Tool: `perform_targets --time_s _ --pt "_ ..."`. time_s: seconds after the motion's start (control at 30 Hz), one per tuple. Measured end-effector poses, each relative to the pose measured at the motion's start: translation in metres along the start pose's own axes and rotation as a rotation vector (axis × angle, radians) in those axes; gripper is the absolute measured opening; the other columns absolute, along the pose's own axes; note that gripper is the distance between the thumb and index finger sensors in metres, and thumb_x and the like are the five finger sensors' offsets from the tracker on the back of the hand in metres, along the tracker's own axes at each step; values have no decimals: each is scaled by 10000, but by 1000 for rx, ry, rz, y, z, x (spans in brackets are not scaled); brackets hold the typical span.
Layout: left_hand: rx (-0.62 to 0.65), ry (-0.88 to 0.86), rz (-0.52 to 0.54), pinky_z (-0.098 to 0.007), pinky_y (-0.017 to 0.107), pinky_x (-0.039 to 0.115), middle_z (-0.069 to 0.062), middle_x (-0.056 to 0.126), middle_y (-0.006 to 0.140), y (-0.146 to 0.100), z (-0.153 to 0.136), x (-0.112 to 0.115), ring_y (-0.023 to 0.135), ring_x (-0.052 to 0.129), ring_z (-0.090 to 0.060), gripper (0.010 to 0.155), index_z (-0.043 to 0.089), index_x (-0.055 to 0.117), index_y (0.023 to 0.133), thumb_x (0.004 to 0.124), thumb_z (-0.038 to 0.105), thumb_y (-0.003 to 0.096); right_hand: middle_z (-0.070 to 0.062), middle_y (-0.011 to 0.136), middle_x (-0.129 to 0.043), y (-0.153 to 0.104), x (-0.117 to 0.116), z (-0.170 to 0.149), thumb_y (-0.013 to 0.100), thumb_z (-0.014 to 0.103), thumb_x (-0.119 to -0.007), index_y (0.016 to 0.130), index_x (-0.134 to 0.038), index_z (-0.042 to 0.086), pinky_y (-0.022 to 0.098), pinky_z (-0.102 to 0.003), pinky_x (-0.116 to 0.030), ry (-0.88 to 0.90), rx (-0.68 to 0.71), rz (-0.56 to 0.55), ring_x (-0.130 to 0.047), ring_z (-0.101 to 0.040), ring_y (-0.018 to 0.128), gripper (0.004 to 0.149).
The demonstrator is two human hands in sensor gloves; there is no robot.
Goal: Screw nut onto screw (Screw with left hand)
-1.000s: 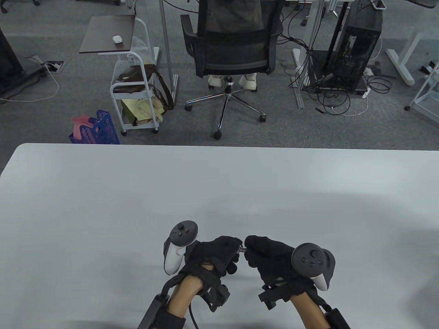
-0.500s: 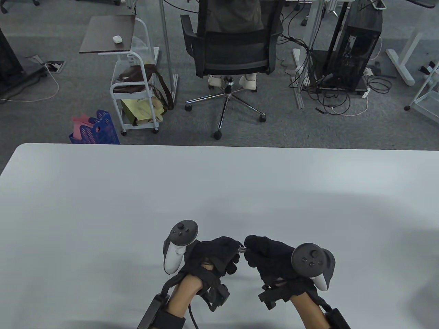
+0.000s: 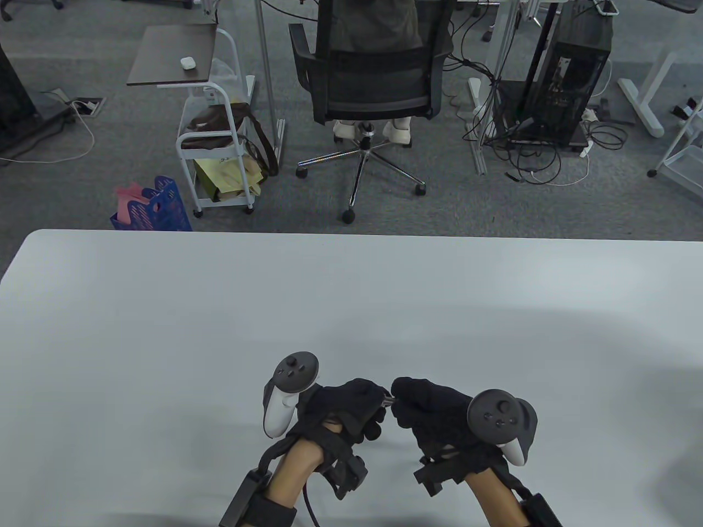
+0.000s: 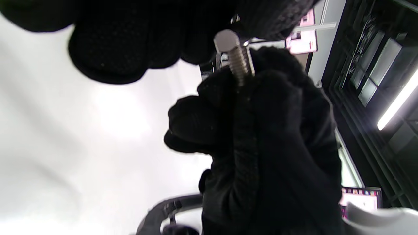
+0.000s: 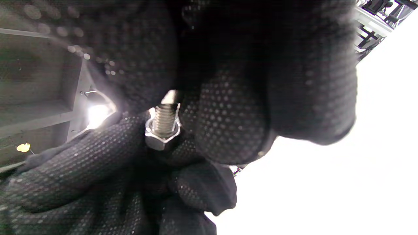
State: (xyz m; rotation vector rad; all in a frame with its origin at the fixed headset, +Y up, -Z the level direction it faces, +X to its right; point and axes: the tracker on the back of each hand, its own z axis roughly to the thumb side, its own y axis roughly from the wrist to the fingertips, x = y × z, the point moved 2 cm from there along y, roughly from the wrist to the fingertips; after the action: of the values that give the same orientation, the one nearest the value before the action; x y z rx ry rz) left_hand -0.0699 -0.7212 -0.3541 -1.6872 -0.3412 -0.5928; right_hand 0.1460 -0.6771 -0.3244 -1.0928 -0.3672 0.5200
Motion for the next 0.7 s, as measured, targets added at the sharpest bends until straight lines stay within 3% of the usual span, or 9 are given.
perform_targets --time_s 0.1,0.17,0.27,0.33,0.5,0.57,0.7 --pt "-2 -49 -31 -560 404 729 -283 774 850 0 -4 -1 545 904 -452 608 38 650 962 691 385 464 -92 622 -1037 0 0 0 314 302 -953 709 -904 183 244 -380 -1028 1 1 -2 -1160 -235 327 416" --pt "3 -65 15 -564 408 726 -310 757 868 -1 -6 -2 553 899 -461 698 28 604 1010 678 455 463 -93 622 -1037 0 0 0 314 302 -952 709 -904 183 244 -380 -1028 3 3 -3 -1159 -235 328 415" --pt "-4 -23 69 -581 366 740 -326 841 798 -2 -4 -4 493 929 -485 628 13 793 897 694 443 450 -93 622 -1037 0 0 1 314 303 -952 710 -904 181 242 -379 -1028 1 5 -9 -1159 -235 327 417" --pt "0 -18 50 -583 362 741 -312 861 777 -2 -2 -2 484 933 -484 578 14 817 854 703 415 454 -93 621 -1037 0 0 0 313 303 -953 708 -905 182 242 -380 -1028 -1 5 -10 -1159 -236 326 416" --pt "17 -31 7 -574 395 733 -290 808 825 -1 0 0 530 916 -465 567 25 715 925 699 355 464 -93 619 -1037 0 1 0 313 302 -954 707 -905 181 241 -381 -1027 -1 4 -8 -1158 -236 323 415" --pt "21 -44 27 -569 397 734 -305 791 848 -2 -1 -1 535 915 -465 654 26 650 992 682 411 464 -93 619 -1037 0 1 0 314 302 -953 709 -904 181 241 -380 -1027 7 2 -10 -1159 -235 325 416" --pt "8 -24 58 -589 370 738 -330 848 797 -2 -2 -2 498 929 -492 627 19 801 914 706 431 451 -93 620 -1037 0 1 0 314 303 -952 708 -904 182 242 -380 -1028 4 4 -13 -1159 -236 325 415"
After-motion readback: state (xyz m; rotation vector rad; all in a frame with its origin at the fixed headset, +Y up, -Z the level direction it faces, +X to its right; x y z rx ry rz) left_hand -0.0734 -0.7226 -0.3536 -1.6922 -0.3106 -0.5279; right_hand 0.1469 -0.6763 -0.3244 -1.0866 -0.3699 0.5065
